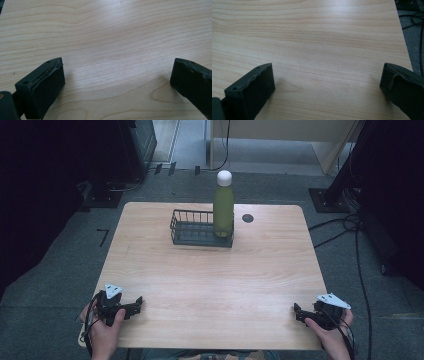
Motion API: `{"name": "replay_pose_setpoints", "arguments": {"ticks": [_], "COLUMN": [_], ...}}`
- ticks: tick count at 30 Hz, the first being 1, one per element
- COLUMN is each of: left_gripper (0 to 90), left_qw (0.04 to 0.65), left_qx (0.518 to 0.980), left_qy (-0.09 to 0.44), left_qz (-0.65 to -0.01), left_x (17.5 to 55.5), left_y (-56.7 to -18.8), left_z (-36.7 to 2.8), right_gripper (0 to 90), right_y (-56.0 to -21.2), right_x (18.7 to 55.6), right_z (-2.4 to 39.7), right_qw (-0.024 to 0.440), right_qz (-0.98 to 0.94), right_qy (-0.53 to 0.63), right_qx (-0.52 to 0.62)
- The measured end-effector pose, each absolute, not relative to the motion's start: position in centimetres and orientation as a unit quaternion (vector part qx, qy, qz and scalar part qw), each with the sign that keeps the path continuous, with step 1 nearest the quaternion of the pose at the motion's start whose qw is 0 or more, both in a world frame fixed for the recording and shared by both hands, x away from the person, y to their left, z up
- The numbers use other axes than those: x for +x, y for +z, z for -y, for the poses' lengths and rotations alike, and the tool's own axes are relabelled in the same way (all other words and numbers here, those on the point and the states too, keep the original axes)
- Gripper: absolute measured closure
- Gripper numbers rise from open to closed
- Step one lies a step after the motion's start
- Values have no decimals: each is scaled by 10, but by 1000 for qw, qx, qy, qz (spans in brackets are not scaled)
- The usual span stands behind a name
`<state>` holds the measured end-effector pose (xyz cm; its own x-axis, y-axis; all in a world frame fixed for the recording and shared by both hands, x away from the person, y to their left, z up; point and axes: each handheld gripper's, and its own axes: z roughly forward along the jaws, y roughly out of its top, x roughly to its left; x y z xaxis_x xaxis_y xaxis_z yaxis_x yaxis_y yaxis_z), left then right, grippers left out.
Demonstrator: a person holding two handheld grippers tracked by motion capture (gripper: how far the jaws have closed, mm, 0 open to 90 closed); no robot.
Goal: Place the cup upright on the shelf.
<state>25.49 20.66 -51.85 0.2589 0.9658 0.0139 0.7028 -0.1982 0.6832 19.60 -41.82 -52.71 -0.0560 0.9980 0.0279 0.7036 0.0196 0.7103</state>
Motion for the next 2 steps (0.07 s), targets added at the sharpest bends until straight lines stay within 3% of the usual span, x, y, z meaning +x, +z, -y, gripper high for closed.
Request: {"name": "replay_pose_setpoints", "arguments": {"ticks": [2], "left_gripper": [0], "left_qw": [288], "left_qx": [739], "left_qy": [229], "left_qz": [-564], "left_x": [255], "left_y": [-519], "left_z": [-207], "right_gripper": [0], "right_y": [-527], "right_x": [196], "right_z": [418], "right_qw": [255], "right_qz": [-668], "right_qy": [288], "right_qx": [637]}}
